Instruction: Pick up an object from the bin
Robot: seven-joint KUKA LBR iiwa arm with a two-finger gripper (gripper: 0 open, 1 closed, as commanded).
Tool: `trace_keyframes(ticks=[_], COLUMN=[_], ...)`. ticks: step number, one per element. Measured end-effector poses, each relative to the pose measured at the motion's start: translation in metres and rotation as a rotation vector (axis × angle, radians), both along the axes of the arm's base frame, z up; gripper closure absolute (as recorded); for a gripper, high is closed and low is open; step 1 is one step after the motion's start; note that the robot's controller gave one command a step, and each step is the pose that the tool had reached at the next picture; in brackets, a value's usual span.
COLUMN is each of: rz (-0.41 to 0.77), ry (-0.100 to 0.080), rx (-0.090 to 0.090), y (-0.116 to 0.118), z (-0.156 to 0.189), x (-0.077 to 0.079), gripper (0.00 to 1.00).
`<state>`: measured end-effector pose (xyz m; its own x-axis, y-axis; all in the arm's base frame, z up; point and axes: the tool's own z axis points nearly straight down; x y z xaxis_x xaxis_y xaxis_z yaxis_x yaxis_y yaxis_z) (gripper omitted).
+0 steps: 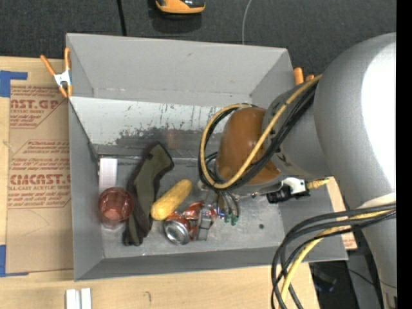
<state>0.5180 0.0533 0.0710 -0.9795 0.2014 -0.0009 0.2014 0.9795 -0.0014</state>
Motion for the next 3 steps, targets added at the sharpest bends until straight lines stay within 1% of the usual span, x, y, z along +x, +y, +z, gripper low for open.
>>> trace_keyframes(ticks=[1,2,3], rz=[-0.217,-0.218,-0.22], ry=[0.001,0.001,0.007], rx=[0.001,0.001,0.001], y=[0.0097,0.0096,0.0097], z=[0.0009,0.0009,0.0079], x=[-0.0153,-0.0152,-0.0177], gripper=[1.0,1.0,1.0])
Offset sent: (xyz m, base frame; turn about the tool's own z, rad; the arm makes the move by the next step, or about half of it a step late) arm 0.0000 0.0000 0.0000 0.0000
